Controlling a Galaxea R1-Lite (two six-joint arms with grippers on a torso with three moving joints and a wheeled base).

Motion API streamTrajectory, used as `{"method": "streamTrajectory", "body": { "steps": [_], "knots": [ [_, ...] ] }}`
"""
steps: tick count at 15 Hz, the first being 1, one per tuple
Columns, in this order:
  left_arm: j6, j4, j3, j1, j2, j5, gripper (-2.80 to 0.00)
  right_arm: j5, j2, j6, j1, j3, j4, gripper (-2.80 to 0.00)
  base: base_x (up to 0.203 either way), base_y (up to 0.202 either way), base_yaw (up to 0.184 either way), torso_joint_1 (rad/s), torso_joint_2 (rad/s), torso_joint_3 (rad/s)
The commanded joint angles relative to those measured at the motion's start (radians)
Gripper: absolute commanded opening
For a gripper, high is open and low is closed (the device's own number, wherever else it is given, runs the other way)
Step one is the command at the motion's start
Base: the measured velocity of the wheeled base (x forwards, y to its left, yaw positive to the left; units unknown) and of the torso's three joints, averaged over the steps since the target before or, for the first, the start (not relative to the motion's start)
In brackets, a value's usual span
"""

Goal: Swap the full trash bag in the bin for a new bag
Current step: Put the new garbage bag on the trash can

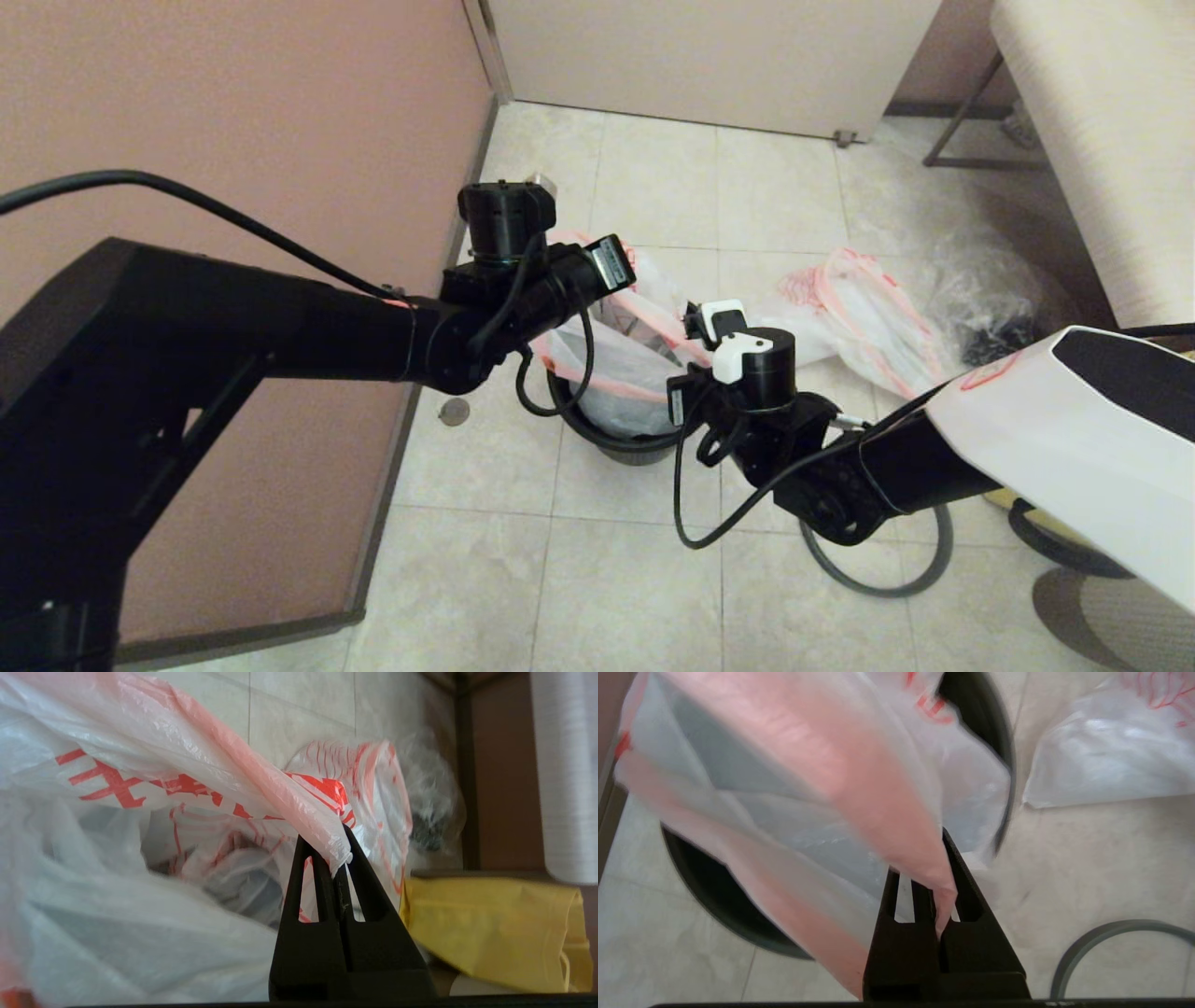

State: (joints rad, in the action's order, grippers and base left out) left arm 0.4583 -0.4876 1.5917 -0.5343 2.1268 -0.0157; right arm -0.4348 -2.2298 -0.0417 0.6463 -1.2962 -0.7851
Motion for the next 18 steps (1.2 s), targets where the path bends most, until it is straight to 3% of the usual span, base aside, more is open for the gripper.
{"method": "streamTrajectory", "body": {
  "steps": [1, 6, 7, 8, 11, 13, 15, 18],
  "knots": [
    [0.0, 0.021, 0.016, -0.003, -0.011, -0.001, -2.8, -0.002, 0.023, -0.001, -0.013, 0.002, -0.004, -2.8, 0.0, 0.0, 0.0, 0.0, 0.0, 0.0],
    [0.0, 0.075, 0.08, -0.007, -0.004, 0.0, -2.8, -0.001, 0.038, -0.001, -0.024, -0.002, -0.003, -2.8, 0.0, 0.0, 0.0, 0.0, 0.0, 0.0],
    [0.0, 0.075, 0.08, -0.007, -0.004, 0.0, -1.17, -0.001, 0.039, -0.003, -0.025, -0.002, -0.003, -2.8, 0.0, 0.0, 0.0, 0.0, 0.0, 0.0],
    [0.0, 0.076, 0.08, -0.007, -0.005, 0.0, 0.0, -0.001, 0.038, -0.003, -0.027, -0.001, -0.003, -2.8, 0.0, 0.0, 0.0, 0.0, 0.0, 0.0],
    [0.002, 0.142, 0.028, -0.013, -0.046, -0.002, 0.0, -0.001, 0.036, -0.024, -0.025, -0.001, -0.003, -2.8, 0.0, 0.0, 0.0, 0.0, 0.0, 0.0],
    [0.02, 0.288, -0.044, -0.011, -0.116, -0.019, 0.0, -0.001, 0.036, -0.026, -0.025, 0.0, -0.003, -2.8, 0.0, 0.0, 0.0, 0.0, 0.0, 0.0],
    [0.107, 0.347, -0.139, 0.009, -0.157, -0.048, 0.0, -0.001, 0.039, -0.026, -0.025, 0.0, -0.003, -2.8, 0.0, 0.0, 0.0, 0.0, 0.0, 0.0],
    [0.183, 0.341, -0.298, 0.058, -0.214, -0.053, 0.0, -0.001, 0.041, -0.026, -0.027, -0.004, -0.003, -2.8, 0.0, 0.0, 0.0, 0.0, 0.0, 0.0]
  ]
}}
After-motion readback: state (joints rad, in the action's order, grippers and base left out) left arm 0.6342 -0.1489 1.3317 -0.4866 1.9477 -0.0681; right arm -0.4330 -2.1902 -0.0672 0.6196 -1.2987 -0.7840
